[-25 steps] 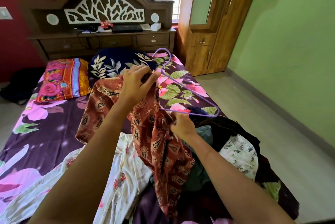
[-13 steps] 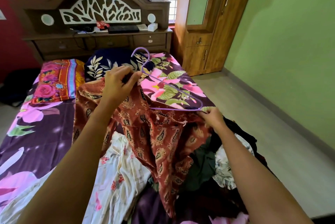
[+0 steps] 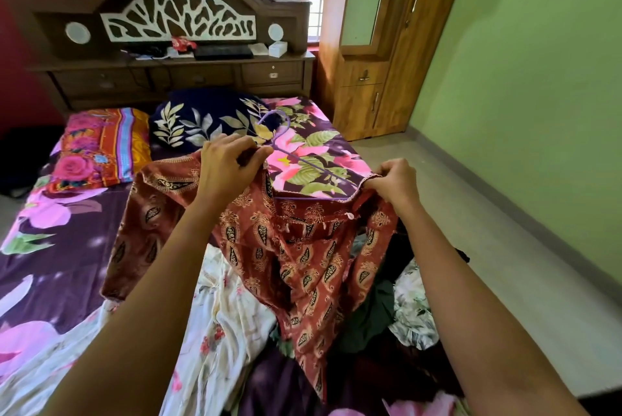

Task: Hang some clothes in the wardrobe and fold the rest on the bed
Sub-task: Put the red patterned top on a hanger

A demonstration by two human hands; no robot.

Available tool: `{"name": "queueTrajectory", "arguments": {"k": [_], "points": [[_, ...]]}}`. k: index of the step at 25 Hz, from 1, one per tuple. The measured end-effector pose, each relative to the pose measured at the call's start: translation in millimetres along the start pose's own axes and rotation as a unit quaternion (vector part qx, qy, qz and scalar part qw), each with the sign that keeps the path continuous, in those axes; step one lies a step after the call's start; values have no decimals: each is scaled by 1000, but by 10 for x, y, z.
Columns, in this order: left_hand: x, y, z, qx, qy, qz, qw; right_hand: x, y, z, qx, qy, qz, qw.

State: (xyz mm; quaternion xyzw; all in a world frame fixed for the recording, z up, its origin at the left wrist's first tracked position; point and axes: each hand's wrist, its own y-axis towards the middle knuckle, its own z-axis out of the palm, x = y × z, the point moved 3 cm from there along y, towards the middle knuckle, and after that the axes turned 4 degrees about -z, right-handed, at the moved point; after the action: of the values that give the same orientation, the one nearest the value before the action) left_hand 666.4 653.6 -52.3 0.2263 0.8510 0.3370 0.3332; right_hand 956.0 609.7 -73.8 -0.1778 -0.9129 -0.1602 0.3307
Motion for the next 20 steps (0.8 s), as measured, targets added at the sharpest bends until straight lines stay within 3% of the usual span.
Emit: {"name": "queueTrajectory", "arguments": {"k": [4,7,11,16,20], "points": [[-22,24,-87,-38,-14,9,999,6,-16,7,-59,-118,16,991],[22,60,-120,-41,-18,4,999,-4,-27,1,-59,-109,30,992],[-34,-28,-51,-49,27,3,998,123,-8,59,10,-37,18,999],[17,-100,-4,-65,102,-28,992,360,8,3,145,-102,-15,984],[44,-65,-89,-89,91,-28,992,345,85,-110,140,-152,16,978]]}}
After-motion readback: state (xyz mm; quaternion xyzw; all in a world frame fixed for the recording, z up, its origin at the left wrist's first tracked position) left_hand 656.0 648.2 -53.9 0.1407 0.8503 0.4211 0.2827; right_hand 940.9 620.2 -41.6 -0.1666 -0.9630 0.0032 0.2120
